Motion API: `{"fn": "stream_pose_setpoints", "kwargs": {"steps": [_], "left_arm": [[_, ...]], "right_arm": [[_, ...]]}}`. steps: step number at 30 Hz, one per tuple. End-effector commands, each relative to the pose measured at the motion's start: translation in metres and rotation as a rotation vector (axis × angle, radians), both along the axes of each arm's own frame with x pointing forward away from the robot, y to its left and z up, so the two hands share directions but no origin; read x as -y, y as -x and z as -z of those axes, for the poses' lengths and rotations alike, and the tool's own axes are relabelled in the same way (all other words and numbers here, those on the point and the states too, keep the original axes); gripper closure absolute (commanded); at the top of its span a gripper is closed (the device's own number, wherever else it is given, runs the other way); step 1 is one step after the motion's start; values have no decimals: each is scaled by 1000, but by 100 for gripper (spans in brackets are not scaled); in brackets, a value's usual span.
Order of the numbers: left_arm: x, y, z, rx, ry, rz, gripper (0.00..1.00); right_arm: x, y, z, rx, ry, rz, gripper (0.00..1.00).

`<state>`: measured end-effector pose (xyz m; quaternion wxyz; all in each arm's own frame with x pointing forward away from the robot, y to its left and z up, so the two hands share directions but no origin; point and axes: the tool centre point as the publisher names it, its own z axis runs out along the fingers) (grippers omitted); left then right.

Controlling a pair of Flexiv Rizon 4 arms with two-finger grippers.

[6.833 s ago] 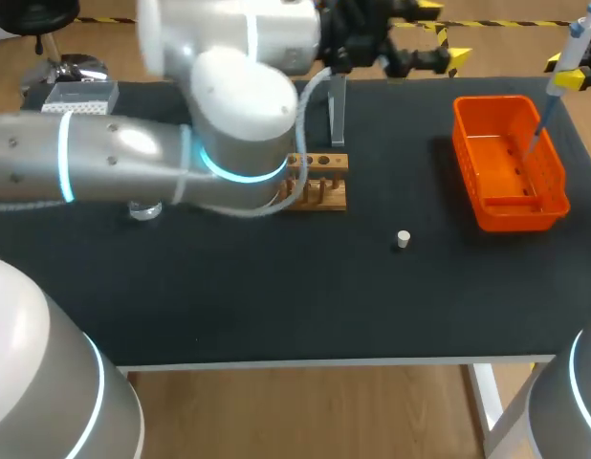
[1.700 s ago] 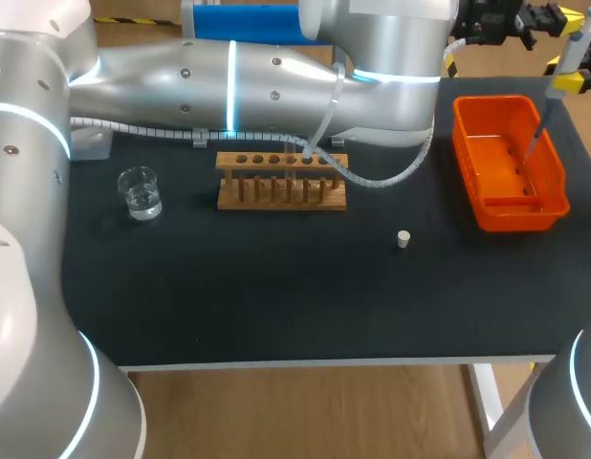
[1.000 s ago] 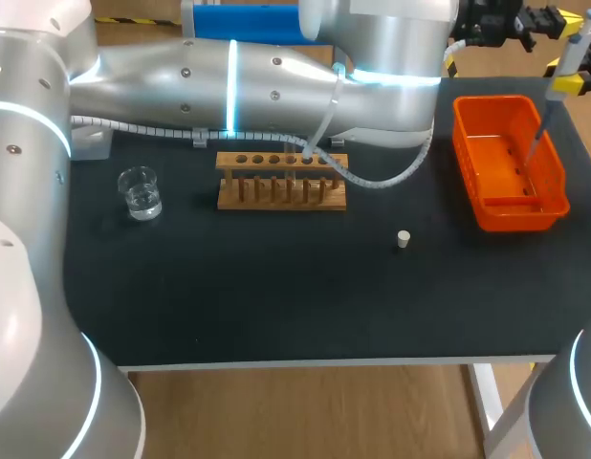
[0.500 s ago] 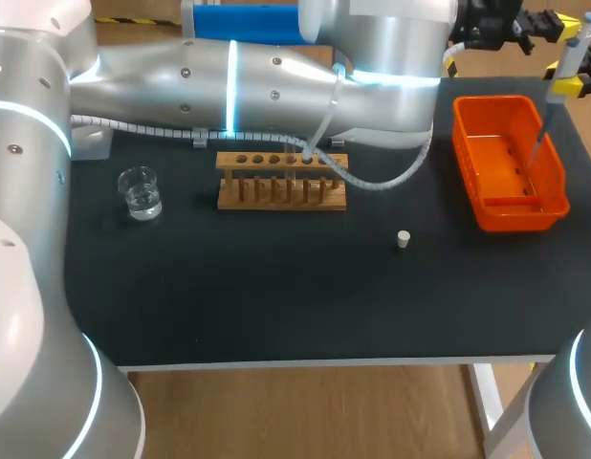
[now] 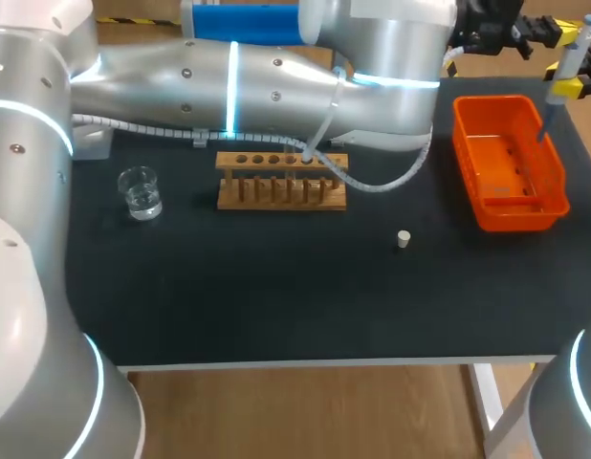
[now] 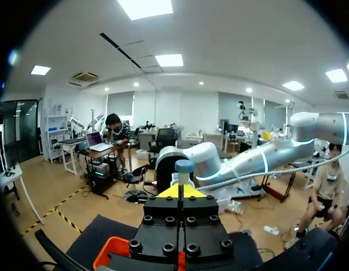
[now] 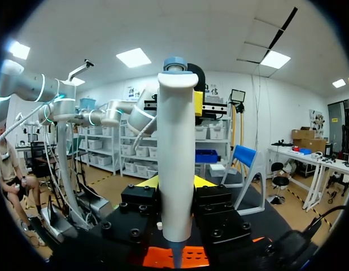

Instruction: Invert the test tube, pick up the pipette, mount the tip to pipette, aspirate from beaker and dispense into the tube, eject the tip, return the pipette, and cap with the stopper.

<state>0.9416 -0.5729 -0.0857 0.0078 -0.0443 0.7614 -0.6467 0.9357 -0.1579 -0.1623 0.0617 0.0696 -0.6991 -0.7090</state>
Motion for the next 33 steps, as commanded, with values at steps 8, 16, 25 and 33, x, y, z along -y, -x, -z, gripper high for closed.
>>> {"fn": "stream_pose_setpoints", "kwargs": {"steps": [8, 16, 25, 33], "left_arm": [[4, -2, 11, -1, -2, -2, 100], [-3, -4, -10, 22, -5, -15, 100], [-17, -5, -38, 58, -12, -32, 0], [-36, -5, -58, 105, -33, 6, 0]], "right_arm": [[-1, -4, -12, 0, 3, -8, 100], [-1, -4, -12, 0, 3, -8, 100], [-1, -4, -12, 0, 3, -8, 100], [-1, -4, -12, 0, 3, -8, 100]]}}
